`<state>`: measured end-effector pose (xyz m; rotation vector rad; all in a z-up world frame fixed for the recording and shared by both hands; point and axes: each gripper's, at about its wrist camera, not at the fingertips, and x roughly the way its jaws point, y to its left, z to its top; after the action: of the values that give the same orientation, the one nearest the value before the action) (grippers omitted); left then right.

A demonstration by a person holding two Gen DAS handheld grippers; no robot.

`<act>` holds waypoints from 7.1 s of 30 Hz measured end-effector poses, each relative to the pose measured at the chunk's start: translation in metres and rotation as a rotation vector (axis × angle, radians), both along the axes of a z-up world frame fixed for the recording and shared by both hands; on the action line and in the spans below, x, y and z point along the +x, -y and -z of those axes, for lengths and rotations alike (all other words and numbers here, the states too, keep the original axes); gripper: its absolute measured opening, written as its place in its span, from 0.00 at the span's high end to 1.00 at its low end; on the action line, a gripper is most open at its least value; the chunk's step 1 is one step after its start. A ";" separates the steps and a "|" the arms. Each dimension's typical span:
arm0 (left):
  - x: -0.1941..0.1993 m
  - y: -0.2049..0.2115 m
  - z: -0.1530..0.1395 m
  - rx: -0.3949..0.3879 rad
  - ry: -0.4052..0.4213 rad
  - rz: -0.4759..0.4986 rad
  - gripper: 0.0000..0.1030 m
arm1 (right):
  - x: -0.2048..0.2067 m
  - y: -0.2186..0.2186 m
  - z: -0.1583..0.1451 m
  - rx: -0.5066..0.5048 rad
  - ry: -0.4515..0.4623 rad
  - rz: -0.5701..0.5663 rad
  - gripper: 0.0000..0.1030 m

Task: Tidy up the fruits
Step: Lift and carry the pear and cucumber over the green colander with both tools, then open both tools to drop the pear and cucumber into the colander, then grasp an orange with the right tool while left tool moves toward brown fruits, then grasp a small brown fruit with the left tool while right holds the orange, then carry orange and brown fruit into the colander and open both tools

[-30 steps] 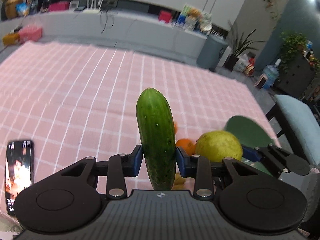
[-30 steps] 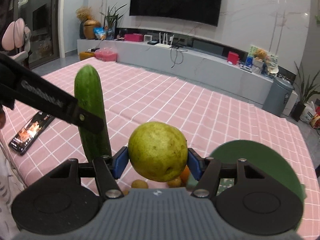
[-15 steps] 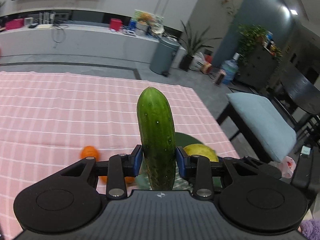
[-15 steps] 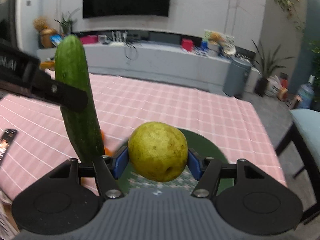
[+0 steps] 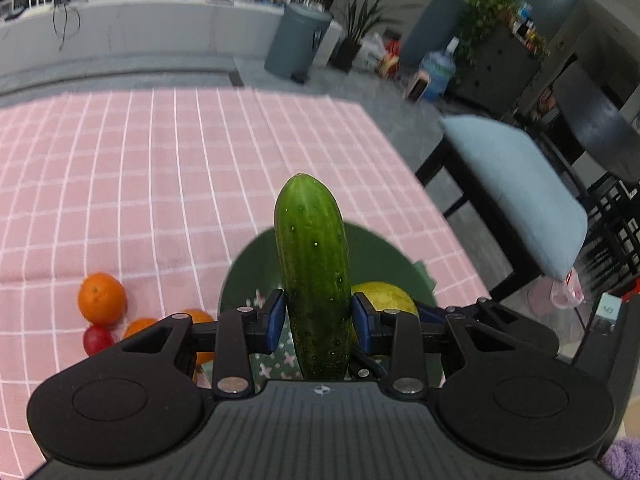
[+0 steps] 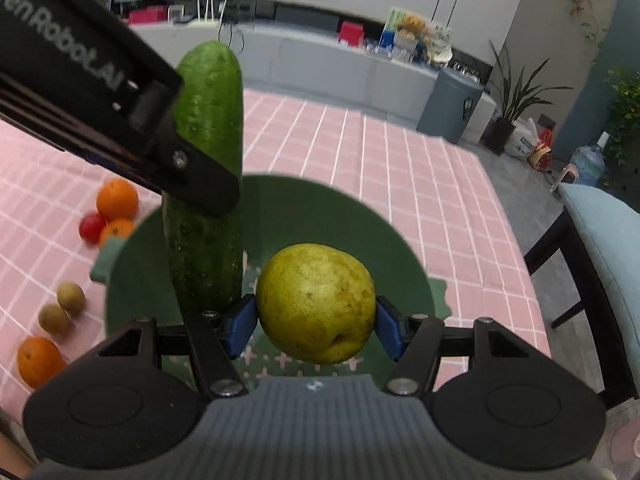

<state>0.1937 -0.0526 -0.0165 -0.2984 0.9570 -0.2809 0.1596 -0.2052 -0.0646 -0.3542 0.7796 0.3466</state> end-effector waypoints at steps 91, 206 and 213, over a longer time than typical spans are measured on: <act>-0.124 -0.109 0.052 0.174 -0.024 0.076 0.44 | -0.089 -0.099 0.034 0.268 -0.215 -0.116 0.57; -0.028 0.041 0.031 0.438 0.043 0.358 0.73 | -0.025 0.020 -0.007 0.242 -0.197 0.183 0.62; -0.023 0.043 0.040 0.466 0.027 0.385 0.73 | -0.025 0.014 -0.004 0.209 -0.196 0.165 0.61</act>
<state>0.1703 -0.0953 -0.0563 0.3202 1.0198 -0.4008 0.1345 -0.2191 -0.0607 -0.0593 0.9492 0.3074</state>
